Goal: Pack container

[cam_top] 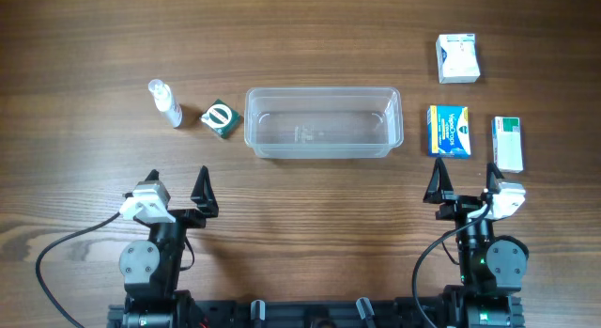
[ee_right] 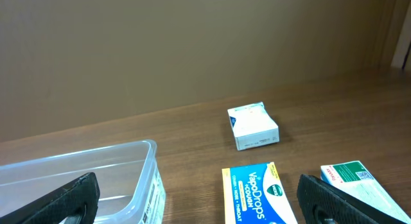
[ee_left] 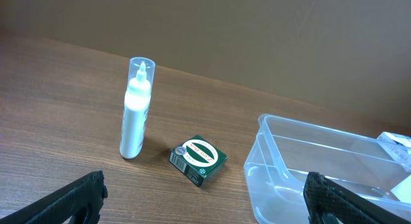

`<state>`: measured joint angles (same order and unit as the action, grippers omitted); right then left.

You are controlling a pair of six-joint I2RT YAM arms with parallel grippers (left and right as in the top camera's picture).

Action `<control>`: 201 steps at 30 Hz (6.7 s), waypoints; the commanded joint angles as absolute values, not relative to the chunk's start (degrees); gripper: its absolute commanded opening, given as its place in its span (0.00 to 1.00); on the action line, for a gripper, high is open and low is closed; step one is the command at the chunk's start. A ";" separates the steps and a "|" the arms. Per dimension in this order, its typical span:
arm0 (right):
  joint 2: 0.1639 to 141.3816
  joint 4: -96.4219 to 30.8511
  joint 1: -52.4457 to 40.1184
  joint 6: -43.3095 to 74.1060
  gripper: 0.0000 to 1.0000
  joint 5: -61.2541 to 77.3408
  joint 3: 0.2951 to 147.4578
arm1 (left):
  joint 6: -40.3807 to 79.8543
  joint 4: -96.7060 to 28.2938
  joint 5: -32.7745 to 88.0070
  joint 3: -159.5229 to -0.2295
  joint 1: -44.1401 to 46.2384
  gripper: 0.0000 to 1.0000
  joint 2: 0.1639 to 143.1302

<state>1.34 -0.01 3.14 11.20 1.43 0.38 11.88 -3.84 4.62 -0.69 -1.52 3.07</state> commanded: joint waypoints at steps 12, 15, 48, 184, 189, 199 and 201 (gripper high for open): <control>1.78 0.25 2.96 10.52 1.00 1.37 0.30 | 12.40 -3.88 5.32 -0.34 -1.89 1.00 3.18; 1.78 0.97 2.96 10.50 1.00 -0.47 0.30 | 12.40 -3.90 5.34 -0.34 -1.89 1.00 3.18; 2.50 1.02 2.96 11.31 1.00 7.01 1.69 | 12.40 -3.90 5.32 -0.34 -1.89 1.00 3.18; 115.90 -46.76 6.83 2.00 0.68 -2.79 75.57 | 12.40 -3.90 5.34 -0.34 -1.89 1.00 3.18; 115.81 -46.48 6.83 4.12 0.68 -2.28 75.88 | 12.40 -3.90 5.32 -0.34 -1.89 1.00 3.18; 112.44 -49.60 6.83 4.73 0.68 0.10 80.49 | 12.40 -3.90 5.34 -0.34 -1.89 1.00 3.18; 110.87 -50.72 6.83 4.75 0.68 0.10 81.84 | 12.40 -3.90 5.34 -0.34 -1.89 1.00 3.18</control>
